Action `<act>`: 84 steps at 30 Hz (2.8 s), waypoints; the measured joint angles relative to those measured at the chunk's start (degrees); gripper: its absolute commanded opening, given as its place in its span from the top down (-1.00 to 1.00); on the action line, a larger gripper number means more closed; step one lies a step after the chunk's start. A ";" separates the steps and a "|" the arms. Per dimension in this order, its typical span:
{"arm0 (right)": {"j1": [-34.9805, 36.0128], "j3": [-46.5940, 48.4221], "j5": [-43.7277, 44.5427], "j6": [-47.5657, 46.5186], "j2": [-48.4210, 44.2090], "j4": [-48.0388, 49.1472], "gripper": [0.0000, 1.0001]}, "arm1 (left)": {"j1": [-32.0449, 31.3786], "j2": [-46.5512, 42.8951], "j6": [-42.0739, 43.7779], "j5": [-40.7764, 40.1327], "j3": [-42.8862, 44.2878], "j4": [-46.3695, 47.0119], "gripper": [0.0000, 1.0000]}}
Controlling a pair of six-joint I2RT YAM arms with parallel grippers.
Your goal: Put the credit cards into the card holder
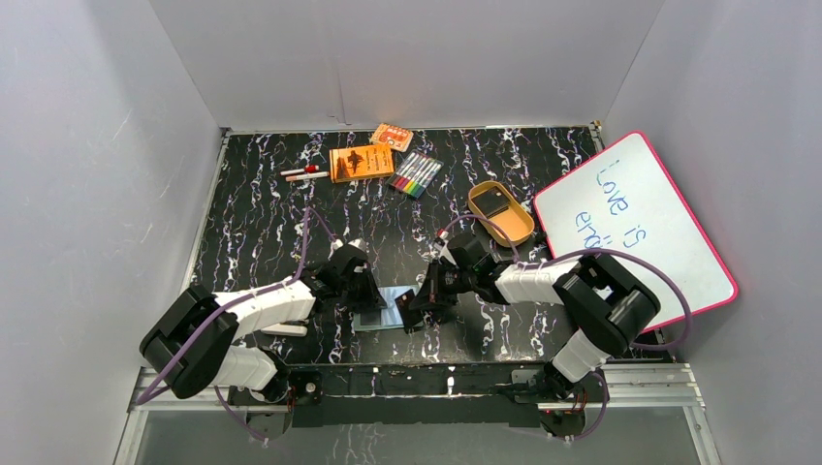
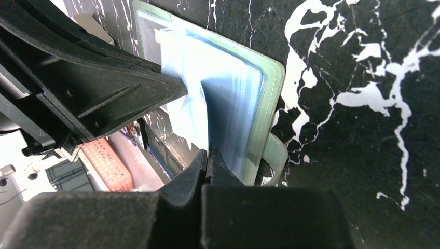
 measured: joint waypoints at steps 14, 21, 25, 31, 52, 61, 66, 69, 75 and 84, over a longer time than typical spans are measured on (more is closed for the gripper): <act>1.51 1.49 -2.43 0.33 2.38 2.73 1.00 | 0.04 -1.70 0.13 1.31 0.11 -0.24 0.09; 1.51 1.49 -2.51 0.70 2.38 2.89 1.00 | 0.04 -4.70 1.27 -0.33 1.42 -6.23 -0.11; 1.62 1.53 -2.69 0.85 2.38 3.30 1.00 | 0.04 -7.23 2.10 -1.40 3.02 -9.16 -0.18; 2.19 2.54 -3.54 1.49 3.30 5.29 1.00 | 0.04 -8.22 3.19 -1.77 6.05 -11.82 -0.22; 7.19 16.02 -3.58 2.75 16.57 6.93 1.00 | 0.04 -28.11 -0.35 -13.55 6.01 -25.75 0.01; 7.67 13.75 0.50 3.08 14.16 6.93 1.00 | 0.04 -23.41 -0.68 -11.50 -2.08 -18.97 0.49; 7.67 10.62 3.96 3.41 9.38 7.15 1.00 | 0.11 -19.74 -1.38 -11.52 -4.94 -16.72 0.67; 7.67 9.07 5.79 4.39 8.11 8.09 1.00 | 0.28 -18.29 -2.14 -11.54 -5.68 -15.67 0.71; 8.00 8.20 8.48 6.51 8.00 9.40 1.00 | 0.35 -20.81 -3.69 -11.78 -7.17 -14.82 0.72; 10.10 6.38 12.81 10.03 8.00 11.72 1.00 | 0.35 -22.73 -4.57 -11.96 -7.32 -16.28 0.72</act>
